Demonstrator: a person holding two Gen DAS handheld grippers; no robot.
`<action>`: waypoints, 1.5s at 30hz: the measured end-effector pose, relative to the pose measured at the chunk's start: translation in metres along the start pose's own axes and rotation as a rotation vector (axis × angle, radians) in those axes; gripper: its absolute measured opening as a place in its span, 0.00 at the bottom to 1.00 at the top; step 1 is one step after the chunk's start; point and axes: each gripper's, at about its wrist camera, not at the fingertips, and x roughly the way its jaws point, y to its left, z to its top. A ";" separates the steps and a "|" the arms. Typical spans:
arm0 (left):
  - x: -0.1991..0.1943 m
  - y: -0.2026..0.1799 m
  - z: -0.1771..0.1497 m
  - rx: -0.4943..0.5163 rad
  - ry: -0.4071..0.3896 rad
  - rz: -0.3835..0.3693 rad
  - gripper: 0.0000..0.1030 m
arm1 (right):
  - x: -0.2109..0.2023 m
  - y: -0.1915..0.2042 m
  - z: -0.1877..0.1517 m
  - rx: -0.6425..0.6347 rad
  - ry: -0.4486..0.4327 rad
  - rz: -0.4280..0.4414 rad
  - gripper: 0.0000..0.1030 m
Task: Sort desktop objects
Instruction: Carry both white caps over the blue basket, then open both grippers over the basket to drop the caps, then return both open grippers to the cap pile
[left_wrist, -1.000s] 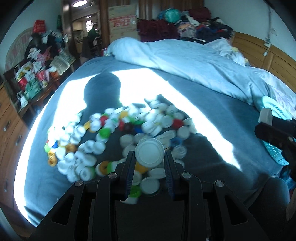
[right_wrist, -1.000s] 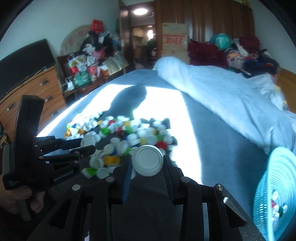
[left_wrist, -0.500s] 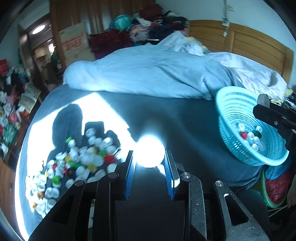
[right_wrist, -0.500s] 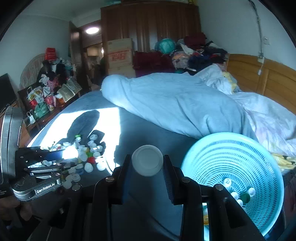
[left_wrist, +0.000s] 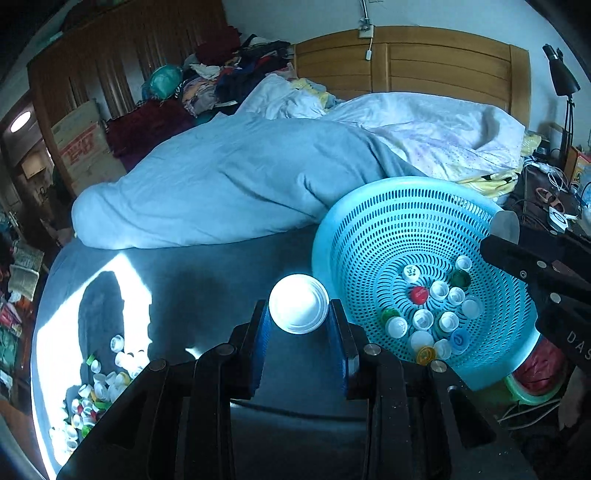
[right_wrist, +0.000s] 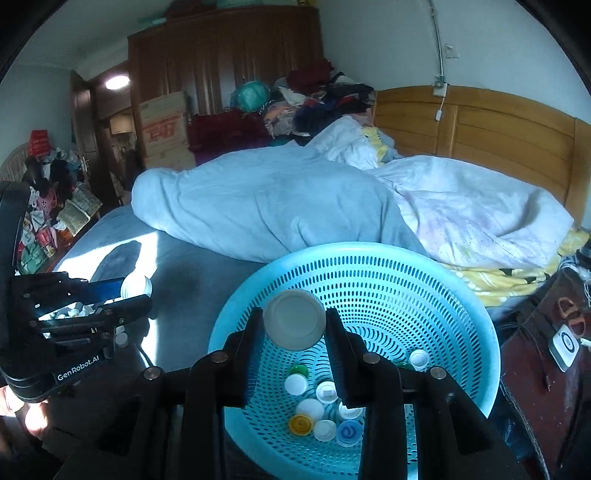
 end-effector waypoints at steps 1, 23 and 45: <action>0.002 -0.004 0.002 0.004 0.002 -0.006 0.26 | 0.001 -0.004 -0.001 0.007 0.001 -0.003 0.34; 0.013 -0.022 0.011 -0.003 0.022 0.010 0.62 | -0.003 -0.024 -0.011 0.067 -0.018 -0.036 0.81; -0.050 0.307 -0.321 -0.825 0.350 0.641 0.96 | 0.097 0.253 -0.118 -0.256 0.327 0.573 0.96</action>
